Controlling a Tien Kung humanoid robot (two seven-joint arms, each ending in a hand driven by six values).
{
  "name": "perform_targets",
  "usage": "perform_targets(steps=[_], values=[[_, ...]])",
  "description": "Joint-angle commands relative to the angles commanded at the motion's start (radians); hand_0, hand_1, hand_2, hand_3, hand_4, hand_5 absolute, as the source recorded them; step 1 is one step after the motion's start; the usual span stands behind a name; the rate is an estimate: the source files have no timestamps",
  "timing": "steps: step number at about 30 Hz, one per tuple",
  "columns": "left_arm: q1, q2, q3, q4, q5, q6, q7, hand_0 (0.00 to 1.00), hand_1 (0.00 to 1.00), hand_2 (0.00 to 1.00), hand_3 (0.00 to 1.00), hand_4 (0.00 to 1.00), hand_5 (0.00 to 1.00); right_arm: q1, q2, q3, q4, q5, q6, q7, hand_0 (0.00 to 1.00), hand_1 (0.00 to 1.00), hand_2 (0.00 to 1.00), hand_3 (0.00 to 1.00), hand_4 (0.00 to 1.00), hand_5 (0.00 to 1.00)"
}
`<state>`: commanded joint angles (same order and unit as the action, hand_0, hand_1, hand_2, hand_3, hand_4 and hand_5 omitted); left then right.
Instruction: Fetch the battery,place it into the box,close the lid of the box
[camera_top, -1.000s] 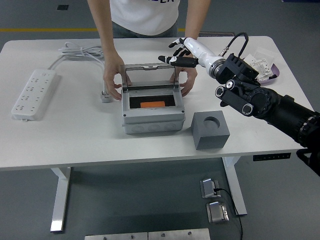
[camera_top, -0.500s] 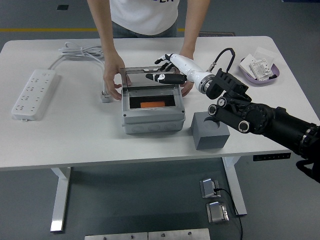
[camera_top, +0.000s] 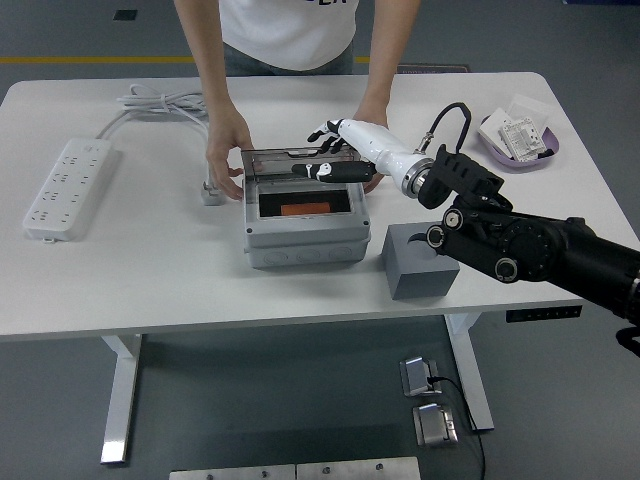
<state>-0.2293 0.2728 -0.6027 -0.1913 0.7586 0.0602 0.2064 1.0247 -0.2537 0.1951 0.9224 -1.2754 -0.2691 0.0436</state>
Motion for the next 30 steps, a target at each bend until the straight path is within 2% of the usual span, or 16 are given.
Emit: perform_targets(steps=[11, 15, 24, 27, 30], values=[[0.012, -0.005, 0.06, 0.001, -0.073, 0.004, -0.018, 0.638, 0.689, 0.576, 0.569, 0.546, 0.019, -0.039, -0.07, 0.016, 0.17, -0.092, 0.027, -0.065, 0.747, 0.655, 0.689, 0.767, 0.936, 0.828], [0.014, -0.008, 0.065, 0.001, -0.082, 0.005, -0.02, 0.638, 0.689, 0.576, 0.569, 0.546, 0.019, -0.056, -0.082, 0.026, 0.192, -0.101, 0.03, -0.074, 0.747, 0.655, 0.689, 0.767, 0.936, 0.828], [0.015, -0.011, 0.069, 0.001, -0.089, 0.005, -0.021, 0.637, 0.689, 0.575, 0.568, 0.543, 0.019, -0.09, -0.09, 0.049, 0.195, -0.1, 0.024, -0.073, 0.707, 0.646, 0.687, 0.766, 0.929, 0.828], [0.017, -0.013, 0.063, 0.001, -0.083, 0.004, -0.019, 0.637, 0.689, 0.575, 0.568, 0.543, 0.019, -0.114, -0.109, 0.104, 0.21, -0.135, 0.034, -0.087, 0.707, 0.646, 0.687, 0.766, 0.929, 0.828], [0.02, -0.014, 0.053, 0.001, -0.074, 0.003, -0.016, 0.637, 0.689, 0.575, 0.568, 0.54, 0.017, -0.149, -0.138, 0.168, 0.247, -0.19, 0.066, -0.109, 0.701, 0.647, 0.685, 0.767, 0.927, 0.828]])
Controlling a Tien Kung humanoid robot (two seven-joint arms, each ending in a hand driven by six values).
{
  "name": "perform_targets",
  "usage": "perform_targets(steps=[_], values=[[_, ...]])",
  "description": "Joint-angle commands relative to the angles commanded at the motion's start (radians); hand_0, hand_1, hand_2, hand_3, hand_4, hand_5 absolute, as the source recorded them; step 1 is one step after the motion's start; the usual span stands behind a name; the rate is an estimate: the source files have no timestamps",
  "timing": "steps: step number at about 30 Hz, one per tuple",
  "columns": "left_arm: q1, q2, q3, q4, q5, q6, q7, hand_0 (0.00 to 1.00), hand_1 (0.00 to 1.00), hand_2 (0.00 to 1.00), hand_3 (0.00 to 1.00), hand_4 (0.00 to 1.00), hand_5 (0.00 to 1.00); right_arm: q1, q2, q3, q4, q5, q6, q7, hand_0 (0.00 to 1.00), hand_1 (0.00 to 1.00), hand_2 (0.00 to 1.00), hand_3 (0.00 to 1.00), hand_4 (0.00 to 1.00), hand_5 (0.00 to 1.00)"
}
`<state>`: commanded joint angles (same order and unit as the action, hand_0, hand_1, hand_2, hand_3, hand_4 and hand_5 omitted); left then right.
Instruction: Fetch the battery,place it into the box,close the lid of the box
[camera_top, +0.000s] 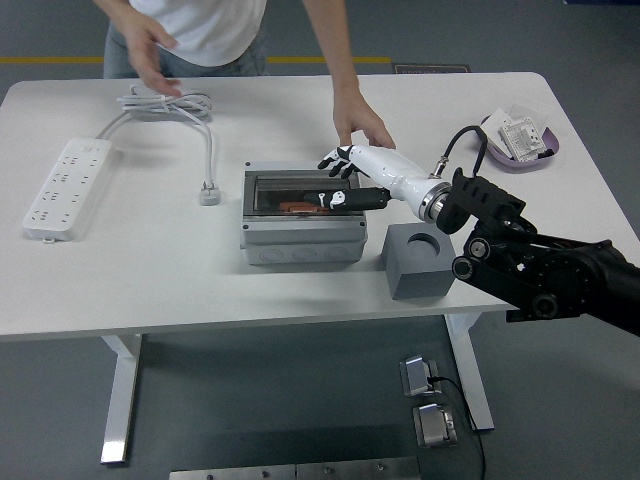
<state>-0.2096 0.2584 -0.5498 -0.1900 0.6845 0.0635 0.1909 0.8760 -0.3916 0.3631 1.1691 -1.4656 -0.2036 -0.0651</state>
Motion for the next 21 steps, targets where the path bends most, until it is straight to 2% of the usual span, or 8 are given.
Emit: perform_targets(steps=[5, 10, 13, 15, 21], values=[[0.007, 0.001, -0.036, -0.001, 0.03, 0.0, 0.012, 0.637, 0.689, 0.573, 0.566, 0.539, 0.021, -0.09, -0.058, 0.142, 0.096, -0.109, 0.06, -0.036, 0.697, 0.643, 0.681, 0.766, 0.926, 0.827], [0.016, 0.003, -0.067, -0.002, 0.054, 0.001, 0.023, 0.637, 0.689, 0.573, 0.566, 0.539, 0.021, -0.198, -0.08, 0.312, 0.198, -0.221, 0.085, -0.064, 0.697, 0.643, 0.681, 0.766, 0.926, 0.827], [0.021, 0.003, -0.065, -0.002, 0.047, 0.002, 0.022, 0.637, 0.688, 0.573, 0.565, 0.534, 0.021, -0.276, -0.069, 0.428, 0.26, -0.286, 0.061, -0.044, 0.684, 0.629, 0.671, 0.757, 0.925, 0.827], [0.024, 0.002, -0.063, -0.002, 0.04, 0.003, 0.021, 0.637, 0.688, 0.573, 0.565, 0.534, 0.021, -0.328, -0.054, 0.505, 0.29, -0.301, 0.024, -0.006, 0.684, 0.629, 0.671, 0.757, 0.925, 0.827], [0.03, 0.001, -0.052, -0.001, 0.019, 0.005, 0.017, 0.637, 0.688, 0.572, 0.565, 0.532, 0.019, -0.484, -0.006, 0.708, 0.298, -0.22, -0.097, 0.128, 0.68, 0.625, 0.666, 0.746, 0.936, 0.84]])
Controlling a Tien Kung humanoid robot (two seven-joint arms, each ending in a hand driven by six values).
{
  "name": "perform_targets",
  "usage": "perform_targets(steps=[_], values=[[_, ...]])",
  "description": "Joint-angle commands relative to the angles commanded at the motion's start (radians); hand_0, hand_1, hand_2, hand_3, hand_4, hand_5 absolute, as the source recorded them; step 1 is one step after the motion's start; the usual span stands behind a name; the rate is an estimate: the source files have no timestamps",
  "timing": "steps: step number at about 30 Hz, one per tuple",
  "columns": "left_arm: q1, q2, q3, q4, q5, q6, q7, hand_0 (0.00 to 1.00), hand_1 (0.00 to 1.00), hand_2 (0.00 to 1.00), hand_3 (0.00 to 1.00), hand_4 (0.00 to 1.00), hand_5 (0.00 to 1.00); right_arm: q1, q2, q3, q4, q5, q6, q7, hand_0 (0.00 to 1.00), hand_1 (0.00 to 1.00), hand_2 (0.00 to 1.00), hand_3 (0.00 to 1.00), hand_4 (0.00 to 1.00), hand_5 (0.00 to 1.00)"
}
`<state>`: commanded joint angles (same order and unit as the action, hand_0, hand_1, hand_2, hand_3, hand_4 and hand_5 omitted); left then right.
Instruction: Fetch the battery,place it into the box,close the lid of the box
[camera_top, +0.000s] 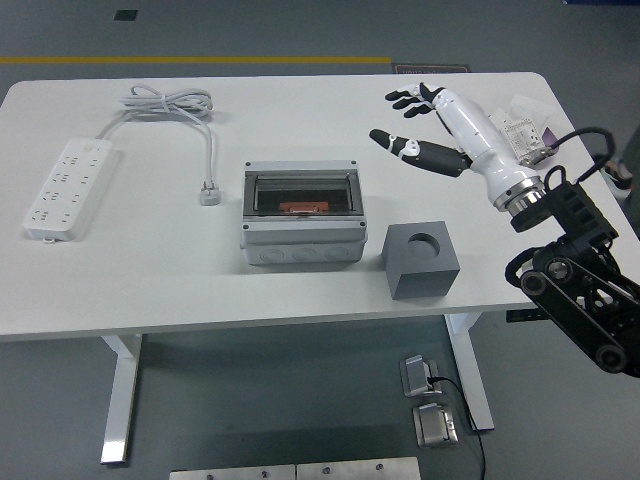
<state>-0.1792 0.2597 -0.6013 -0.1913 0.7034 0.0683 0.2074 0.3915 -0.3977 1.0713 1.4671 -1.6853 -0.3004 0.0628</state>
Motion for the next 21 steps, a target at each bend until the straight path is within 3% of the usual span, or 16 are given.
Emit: perform_targets(steps=[4, 7, 13, 18, 21], values=[[0.001, 0.002, 0.007, 0.0, -0.013, 0.001, -0.003, 0.637, 0.688, 0.572, 0.564, 0.524, 0.011, -0.098, 0.02, 0.108, -0.034, 0.103, -0.065, 0.102, 0.679, 0.621, 0.655, 0.734, 0.936, 0.836], [0.002, 0.004, 0.009, 0.0, -0.019, 0.002, -0.004, 0.637, 0.688, 0.572, 0.564, 0.524, 0.011, -0.158, 0.033, 0.167, -0.063, 0.191, -0.078, 0.175, 0.679, 0.621, 0.655, 0.734, 0.936, 0.836], [0.006, 0.009, 0.013, 0.0, -0.027, 0.003, -0.005, 0.637, 0.688, 0.572, 0.564, 0.521, 0.008, -0.257, 0.073, 0.187, -0.125, 0.404, -0.06, 0.331, 0.674, 0.621, 0.653, 0.73, 0.937, 0.811], [0.011, 0.01, 0.013, 0.001, -0.029, 0.004, -0.006, 0.637, 0.688, 0.573, 0.565, 0.519, 0.004, -0.28, 0.098, 0.15, -0.137, 0.589, -0.033, 0.45, 0.677, 0.629, 0.668, 0.728, 0.941, 0.783], [0.014, 0.011, 0.013, 0.001, -0.03, 0.004, -0.006, 0.638, 0.687, 0.572, 0.565, 0.517, 0.003, -0.279, 0.099, 0.134, -0.134, 0.666, -0.029, 0.477, 0.687, 0.635, 0.675, 0.735, 0.945, 0.738]])
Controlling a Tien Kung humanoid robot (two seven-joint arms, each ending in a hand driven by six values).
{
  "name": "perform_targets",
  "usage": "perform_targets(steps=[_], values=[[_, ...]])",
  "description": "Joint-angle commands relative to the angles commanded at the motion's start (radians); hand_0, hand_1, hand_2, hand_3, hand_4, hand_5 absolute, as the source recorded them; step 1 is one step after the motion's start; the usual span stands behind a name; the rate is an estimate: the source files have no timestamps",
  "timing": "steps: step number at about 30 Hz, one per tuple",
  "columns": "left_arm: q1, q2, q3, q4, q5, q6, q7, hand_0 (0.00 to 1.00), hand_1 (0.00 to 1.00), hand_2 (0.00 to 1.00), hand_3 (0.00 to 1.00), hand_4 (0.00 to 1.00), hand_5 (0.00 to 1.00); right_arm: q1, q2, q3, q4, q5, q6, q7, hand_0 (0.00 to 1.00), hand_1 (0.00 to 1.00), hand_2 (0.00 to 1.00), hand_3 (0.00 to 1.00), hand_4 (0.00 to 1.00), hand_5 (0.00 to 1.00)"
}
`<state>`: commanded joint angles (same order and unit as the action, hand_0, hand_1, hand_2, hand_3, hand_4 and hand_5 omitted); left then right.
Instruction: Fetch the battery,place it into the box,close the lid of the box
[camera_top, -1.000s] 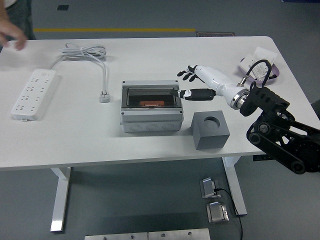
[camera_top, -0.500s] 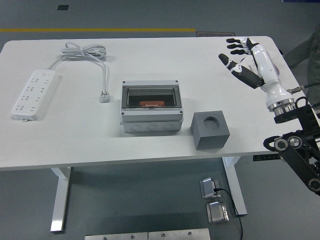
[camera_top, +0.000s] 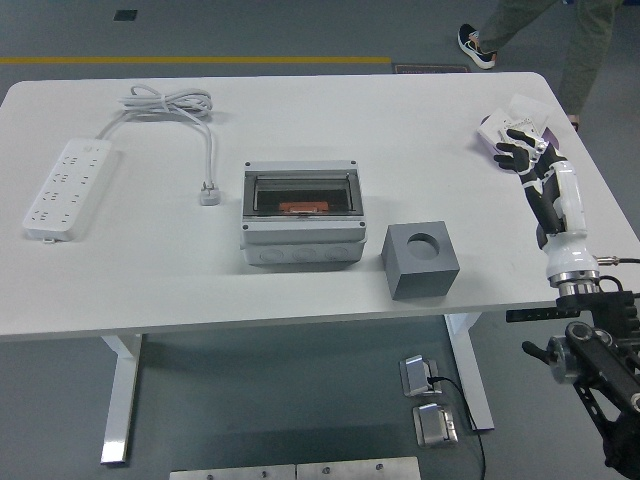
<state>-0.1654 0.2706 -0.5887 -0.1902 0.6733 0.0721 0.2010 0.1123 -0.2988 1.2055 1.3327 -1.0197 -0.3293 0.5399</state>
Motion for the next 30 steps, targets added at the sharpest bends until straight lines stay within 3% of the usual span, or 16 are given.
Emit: perform_targets(steps=[9, 30], values=[[0.005, 0.004, -0.004, 0.001, -0.002, 0.001, 0.0, 0.638, 0.688, 0.574, 0.565, 0.518, 0.003, 0.002, -0.003, -0.006, 0.001, 0.134, 0.004, 0.013, 0.687, 0.64, 0.666, 0.724, 0.945, 0.754], [-0.01, 0.004, 0.028, 0.004, -0.055, 0.005, -0.016, 0.638, 0.69, 0.574, 0.564, 0.52, 0.005, -0.008, -0.013, 0.02, 0.029, 0.117, 0.006, 0.005, 0.692, 0.639, 0.658, 0.713, 0.955, 0.739]])
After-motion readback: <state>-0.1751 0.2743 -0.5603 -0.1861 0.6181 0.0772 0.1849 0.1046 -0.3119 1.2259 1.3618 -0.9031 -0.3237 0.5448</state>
